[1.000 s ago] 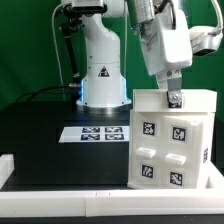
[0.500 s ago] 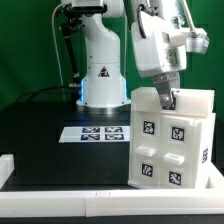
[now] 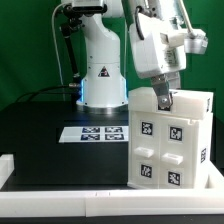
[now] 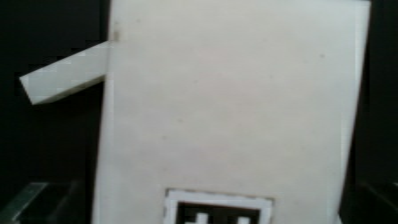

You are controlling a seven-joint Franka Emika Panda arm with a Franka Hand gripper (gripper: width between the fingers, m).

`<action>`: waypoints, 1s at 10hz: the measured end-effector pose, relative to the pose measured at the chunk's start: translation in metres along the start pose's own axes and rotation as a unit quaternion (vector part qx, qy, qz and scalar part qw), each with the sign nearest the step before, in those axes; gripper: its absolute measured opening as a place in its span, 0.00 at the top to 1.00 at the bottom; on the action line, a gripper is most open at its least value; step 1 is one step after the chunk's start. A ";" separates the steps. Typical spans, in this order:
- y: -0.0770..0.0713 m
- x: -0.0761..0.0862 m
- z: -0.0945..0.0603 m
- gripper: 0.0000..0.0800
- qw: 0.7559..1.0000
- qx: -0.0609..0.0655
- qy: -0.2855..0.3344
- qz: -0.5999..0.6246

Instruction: Assemble cabinet

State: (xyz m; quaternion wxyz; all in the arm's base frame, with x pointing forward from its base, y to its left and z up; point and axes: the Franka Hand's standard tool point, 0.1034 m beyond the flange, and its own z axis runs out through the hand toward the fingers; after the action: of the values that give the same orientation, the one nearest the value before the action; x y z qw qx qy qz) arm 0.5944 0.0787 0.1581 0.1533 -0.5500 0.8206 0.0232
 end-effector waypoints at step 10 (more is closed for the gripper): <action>-0.011 -0.023 -0.020 0.00 0.909 -0.012 0.007 -0.417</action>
Offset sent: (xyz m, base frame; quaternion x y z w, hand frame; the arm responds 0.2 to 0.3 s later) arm 0.0000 0.0000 0.0000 0.0000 0.0000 0.0000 1.0000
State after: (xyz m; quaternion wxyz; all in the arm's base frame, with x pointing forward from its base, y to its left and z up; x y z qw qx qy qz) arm 0.6082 0.0909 0.1850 0.1363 -0.8441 0.5173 -0.0365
